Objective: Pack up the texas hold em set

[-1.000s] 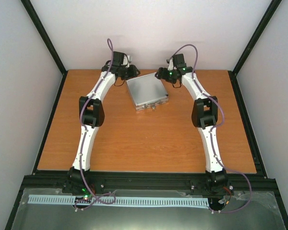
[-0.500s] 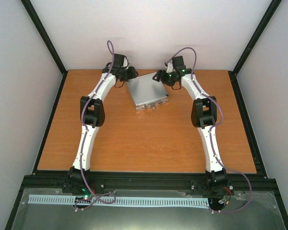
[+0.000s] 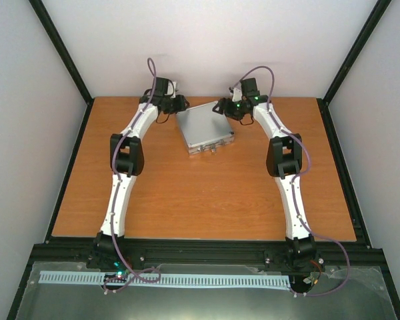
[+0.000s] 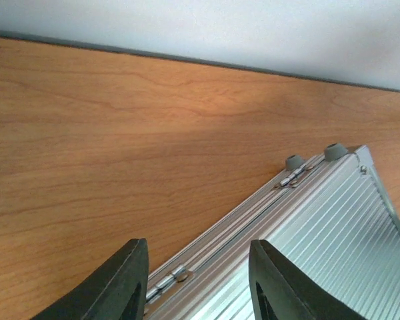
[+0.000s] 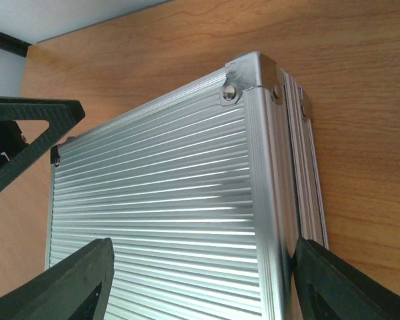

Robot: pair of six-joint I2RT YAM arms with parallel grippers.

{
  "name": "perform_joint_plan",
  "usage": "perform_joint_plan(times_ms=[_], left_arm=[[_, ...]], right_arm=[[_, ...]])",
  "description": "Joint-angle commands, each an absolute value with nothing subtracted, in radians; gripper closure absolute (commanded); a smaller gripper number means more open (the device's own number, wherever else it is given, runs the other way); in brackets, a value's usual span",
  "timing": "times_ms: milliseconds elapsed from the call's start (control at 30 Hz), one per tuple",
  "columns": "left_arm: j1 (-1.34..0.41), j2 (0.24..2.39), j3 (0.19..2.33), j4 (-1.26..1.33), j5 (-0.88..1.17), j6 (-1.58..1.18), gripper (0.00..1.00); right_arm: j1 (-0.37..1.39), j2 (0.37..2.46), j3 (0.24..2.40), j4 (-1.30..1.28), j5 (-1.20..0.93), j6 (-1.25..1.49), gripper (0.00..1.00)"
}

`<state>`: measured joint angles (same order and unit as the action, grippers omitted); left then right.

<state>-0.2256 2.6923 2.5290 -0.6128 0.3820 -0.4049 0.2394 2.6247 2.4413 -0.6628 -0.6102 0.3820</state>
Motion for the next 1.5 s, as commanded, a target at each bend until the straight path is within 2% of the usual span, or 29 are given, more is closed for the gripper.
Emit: perform_joint_plan(times_ms=[0,267,467,733,867,933,1000,1200,1267,1367,1467], left_arm=[[-0.224,2.701,2.399,-0.784,0.475,-0.345,0.58],[-0.245,2.556,2.091,-0.787,0.499,-0.27,0.62],[-0.274,2.35,1.704,-0.716,0.49,-0.23,0.63],[-0.279,2.126,1.405,-0.719,0.448,-0.171,0.63],[-0.278,2.012,1.35,-0.748,0.382,-0.158,0.62],[-0.276,1.962,1.36,-0.777,0.34,-0.153,0.56],[-0.269,1.913,1.386,-0.803,0.294,-0.156,0.55],[-0.245,1.753,1.475,-0.808,0.27,-0.188,0.52],[-0.245,1.699,1.489,-0.795,0.322,-0.186,0.52],[-0.248,1.635,1.494,-0.788,0.423,-0.175,0.58],[-0.281,1.585,1.487,-0.801,0.527,-0.143,0.64]], right_arm=[[0.247,2.622,2.415,-0.699,-0.714,0.348,0.26],[0.292,2.596,2.308,-0.761,-0.745,0.27,0.28],[0.34,2.395,1.996,-0.724,-0.724,0.205,0.29],[0.397,2.167,1.686,-0.75,-0.718,0.146,0.29],[0.44,2.092,1.574,-0.765,-0.728,0.138,0.29],[0.455,2.065,1.542,-0.756,-0.713,0.143,0.3],[0.458,2.043,1.53,-0.734,-0.682,0.161,0.3],[0.458,2.005,1.665,-0.778,-0.461,0.166,0.27],[0.458,1.971,1.696,-0.789,-0.338,0.172,0.25],[0.457,1.907,1.69,-0.805,-0.21,0.183,0.18],[0.457,1.843,1.628,-0.835,-0.164,0.213,0.15]])
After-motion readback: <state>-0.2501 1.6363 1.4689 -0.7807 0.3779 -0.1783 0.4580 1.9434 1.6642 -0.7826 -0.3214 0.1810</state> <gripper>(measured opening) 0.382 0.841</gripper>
